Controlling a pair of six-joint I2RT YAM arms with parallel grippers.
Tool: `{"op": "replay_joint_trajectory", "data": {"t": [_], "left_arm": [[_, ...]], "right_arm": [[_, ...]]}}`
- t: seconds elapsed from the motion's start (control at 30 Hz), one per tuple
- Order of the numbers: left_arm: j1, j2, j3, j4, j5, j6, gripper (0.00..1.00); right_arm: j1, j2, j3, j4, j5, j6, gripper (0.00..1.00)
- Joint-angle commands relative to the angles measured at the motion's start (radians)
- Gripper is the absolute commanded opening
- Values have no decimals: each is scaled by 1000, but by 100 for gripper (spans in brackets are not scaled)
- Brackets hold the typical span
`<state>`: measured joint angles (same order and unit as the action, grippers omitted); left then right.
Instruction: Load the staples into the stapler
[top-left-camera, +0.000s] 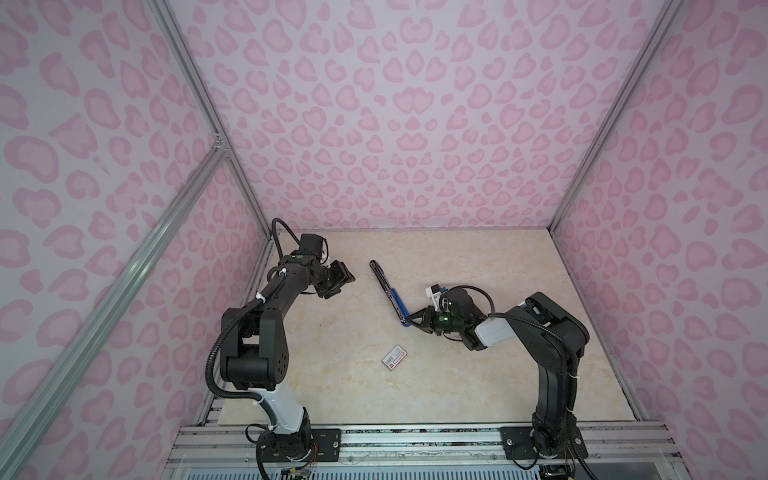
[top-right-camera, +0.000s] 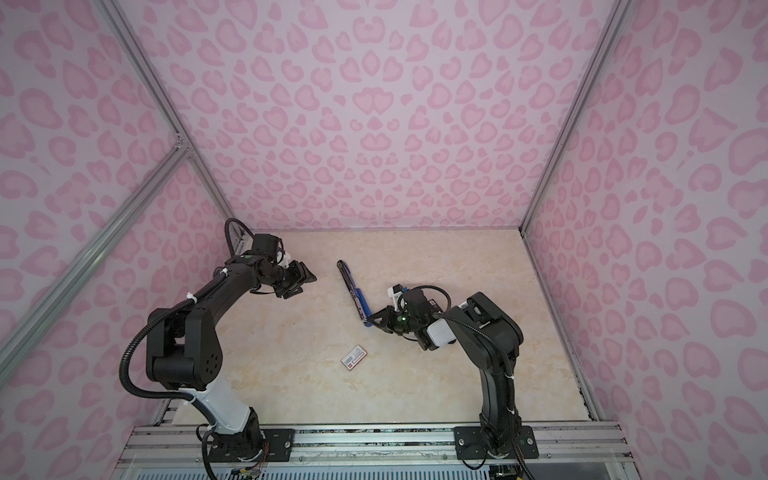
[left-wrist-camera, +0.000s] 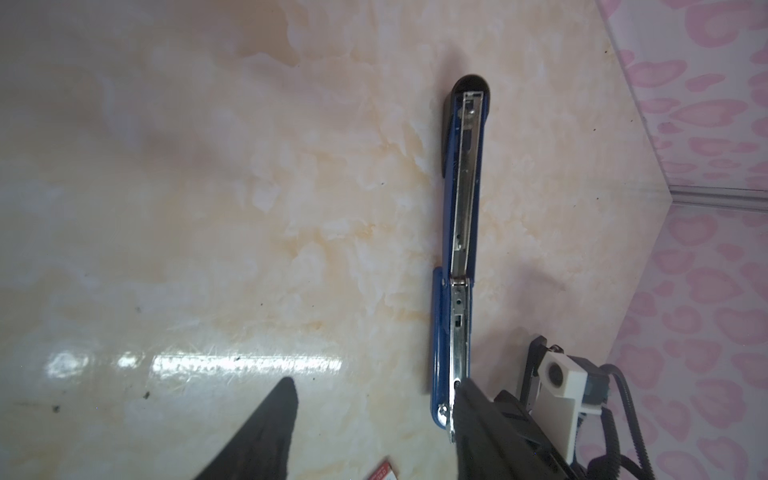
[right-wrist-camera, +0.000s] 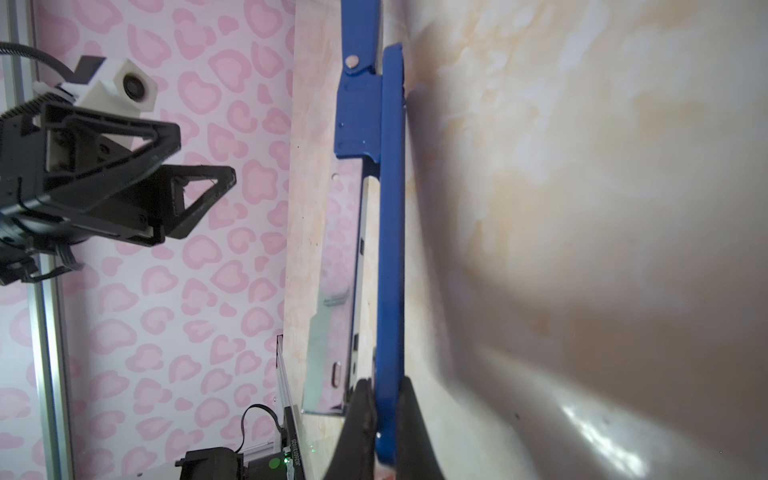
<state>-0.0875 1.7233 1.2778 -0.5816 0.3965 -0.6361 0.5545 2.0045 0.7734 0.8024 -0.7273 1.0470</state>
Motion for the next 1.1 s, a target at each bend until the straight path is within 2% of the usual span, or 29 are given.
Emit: {"op": "replay_joint_trajectory", "data": {"t": [0.0,0.13,0.37,0.6,0.7,1.07], "left_arm": [[-21,-37,-42,38,2,-10,63],[-66,-65,-86,49,-16,-14,63],[-138,-93,-137,57,-52,0,63],[-189,-124,-180,51,-100,33,63],[-209,-137,-198,52,-103,41,63],[-324,-199,-262,43,-141,91,64]], "right_arm": [[-3,20,7,-59,25,60,6],[-9,14,1,-109,58,41,19],[-31,-44,-9,-222,99,-23,31],[-47,-133,15,-450,161,-171,36],[-54,-159,51,-581,162,-246,35],[-52,-353,-17,-706,231,-383,38]]}}
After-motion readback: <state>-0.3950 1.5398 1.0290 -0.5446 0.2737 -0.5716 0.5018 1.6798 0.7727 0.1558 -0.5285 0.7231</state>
